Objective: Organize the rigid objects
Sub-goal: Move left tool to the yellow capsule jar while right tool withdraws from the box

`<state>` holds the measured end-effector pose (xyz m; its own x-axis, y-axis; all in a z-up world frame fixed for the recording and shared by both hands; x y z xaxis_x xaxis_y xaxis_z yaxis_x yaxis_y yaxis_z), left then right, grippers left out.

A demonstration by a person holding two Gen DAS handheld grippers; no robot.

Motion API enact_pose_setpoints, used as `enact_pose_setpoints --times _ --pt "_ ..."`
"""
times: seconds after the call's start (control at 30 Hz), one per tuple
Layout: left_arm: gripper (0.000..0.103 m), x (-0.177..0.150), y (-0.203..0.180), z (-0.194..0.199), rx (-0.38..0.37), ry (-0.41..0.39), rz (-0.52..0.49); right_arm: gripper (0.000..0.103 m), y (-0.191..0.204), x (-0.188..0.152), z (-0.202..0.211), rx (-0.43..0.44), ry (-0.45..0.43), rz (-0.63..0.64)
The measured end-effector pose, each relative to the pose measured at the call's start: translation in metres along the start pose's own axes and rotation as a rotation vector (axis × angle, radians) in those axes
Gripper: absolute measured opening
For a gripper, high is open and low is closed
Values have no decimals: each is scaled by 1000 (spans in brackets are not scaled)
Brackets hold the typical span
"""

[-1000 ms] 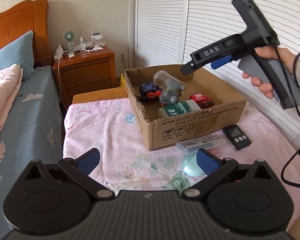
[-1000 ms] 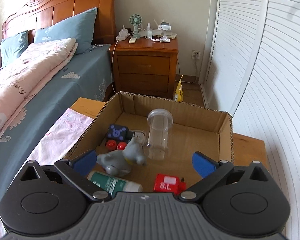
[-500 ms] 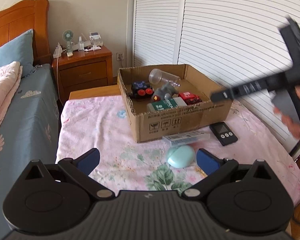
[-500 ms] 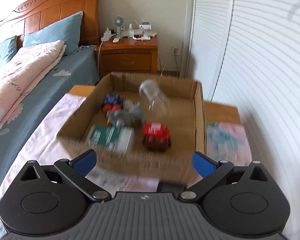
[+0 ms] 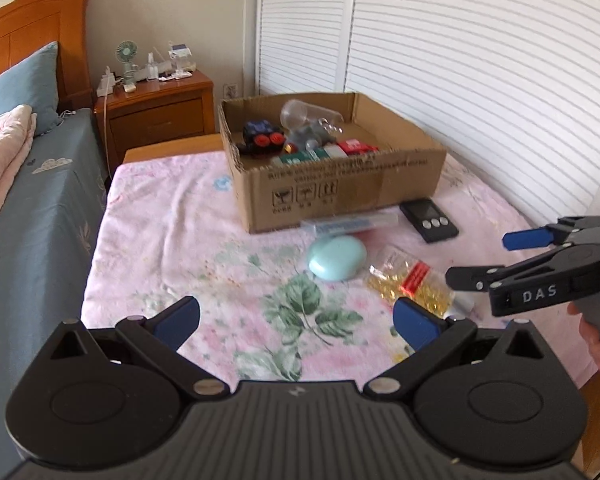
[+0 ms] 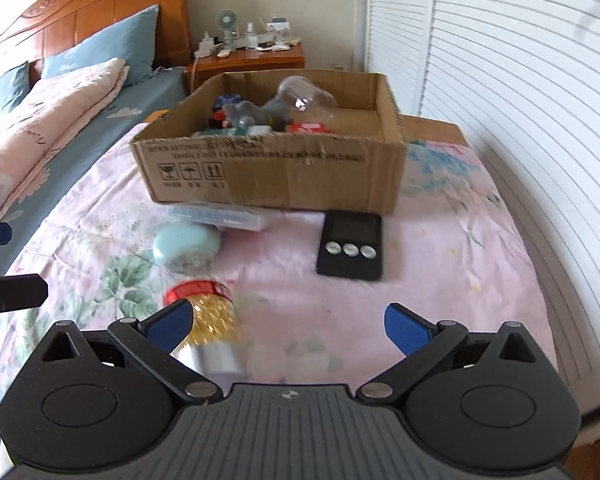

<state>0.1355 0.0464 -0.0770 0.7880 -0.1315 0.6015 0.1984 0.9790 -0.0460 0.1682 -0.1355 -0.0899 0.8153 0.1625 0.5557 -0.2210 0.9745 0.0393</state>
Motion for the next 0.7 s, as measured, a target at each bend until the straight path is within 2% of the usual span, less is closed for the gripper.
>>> enact_pose_setpoints --times 0.17,0.33,0.43,0.57,0.63,0.7 --pt "102 2 2 -18 -9 14 0 103 -19 0 -2 -31 -17 -63" --pt "102 8 1 -43 -12 44 -11 103 -36 3 -14 -56 7 -98" --pt "102 11 0 -56 -22 62 -9 103 -31 7 -14 -6 11 -96" --pt "102 7 3 -73 -20 103 -3 103 -4 13 -5 105 9 2" --pt "102 5 5 -80 -19 126 7 103 12 10 -7 143 45 64" --pt "102 1 10 -85 -19 143 21 103 23 2 -12 146 86 123"
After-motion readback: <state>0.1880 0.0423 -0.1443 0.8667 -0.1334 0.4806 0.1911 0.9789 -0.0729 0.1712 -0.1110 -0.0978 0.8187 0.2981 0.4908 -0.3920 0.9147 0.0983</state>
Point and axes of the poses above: each gripper's, at about its wrist camera, not at the fingertips, and z roughly against the way its jaws point, y to its left, x to its top, the point moved 7 cm from there along -z, roughly the way its jaws point, and after that the axes turned 10 degrees about y, right-handed, at the moved point
